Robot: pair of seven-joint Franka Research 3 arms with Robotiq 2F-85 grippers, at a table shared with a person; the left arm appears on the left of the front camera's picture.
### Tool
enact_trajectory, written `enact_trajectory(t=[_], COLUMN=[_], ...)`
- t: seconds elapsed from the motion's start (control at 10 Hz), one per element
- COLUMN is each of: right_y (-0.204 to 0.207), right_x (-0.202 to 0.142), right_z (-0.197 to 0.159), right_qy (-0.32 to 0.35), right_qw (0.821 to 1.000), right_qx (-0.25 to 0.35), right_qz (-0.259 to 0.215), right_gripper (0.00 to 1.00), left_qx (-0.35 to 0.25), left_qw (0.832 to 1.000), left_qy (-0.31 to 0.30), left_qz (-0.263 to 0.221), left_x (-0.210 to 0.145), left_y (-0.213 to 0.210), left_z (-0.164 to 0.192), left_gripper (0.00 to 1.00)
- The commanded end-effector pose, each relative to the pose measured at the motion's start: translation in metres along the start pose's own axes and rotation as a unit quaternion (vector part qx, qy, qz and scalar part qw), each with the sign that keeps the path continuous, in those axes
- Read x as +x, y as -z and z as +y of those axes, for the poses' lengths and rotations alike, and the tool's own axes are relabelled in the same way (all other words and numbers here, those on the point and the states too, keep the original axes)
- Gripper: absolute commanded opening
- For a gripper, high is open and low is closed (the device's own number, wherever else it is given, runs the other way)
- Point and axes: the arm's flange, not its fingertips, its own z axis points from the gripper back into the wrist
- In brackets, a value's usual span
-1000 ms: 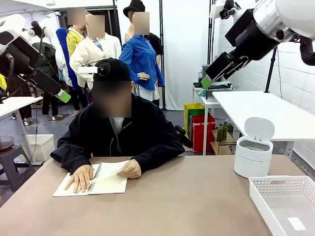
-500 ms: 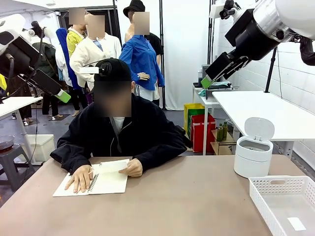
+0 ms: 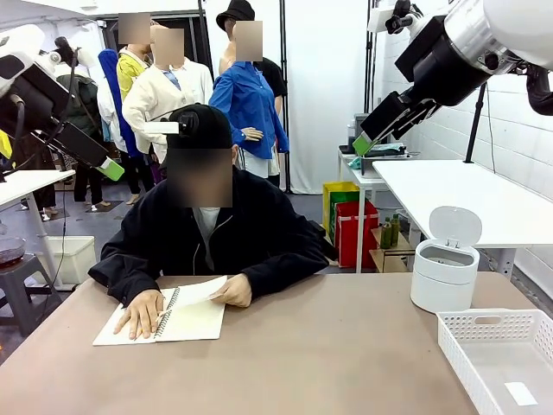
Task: Sort the paper based on its condition.
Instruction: If a person hands you a paper, place it in the Organizing basket , and if it's crumpled, put it in the Trash can.
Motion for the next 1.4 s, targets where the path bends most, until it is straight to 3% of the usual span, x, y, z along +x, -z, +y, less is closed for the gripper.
enact_trajectory(t=[0.0, 1.3], right_y=[0.0005, 0.0005], right_x=[0.0, 0.0], right_z=[-0.0001, -0.0001], right_qy=[0.002, 0.002], right_qw=[1.0, 1.0], right_qx=[0.002, 0.002], right_qz=[0.0, 0.0], right_gripper=[1.0, 1.0], left_qx=[0.0, 0.0], left_qw=[1.0, 1.0], left_qy=[-0.001, -0.001], left_qz=[-0.001, -0.001], left_x=[-0.0003, -0.0003], left_y=[-0.0005, -0.0005], left_z=[0.0007, 0.0007], left_gripper=[1.0, 1.0])
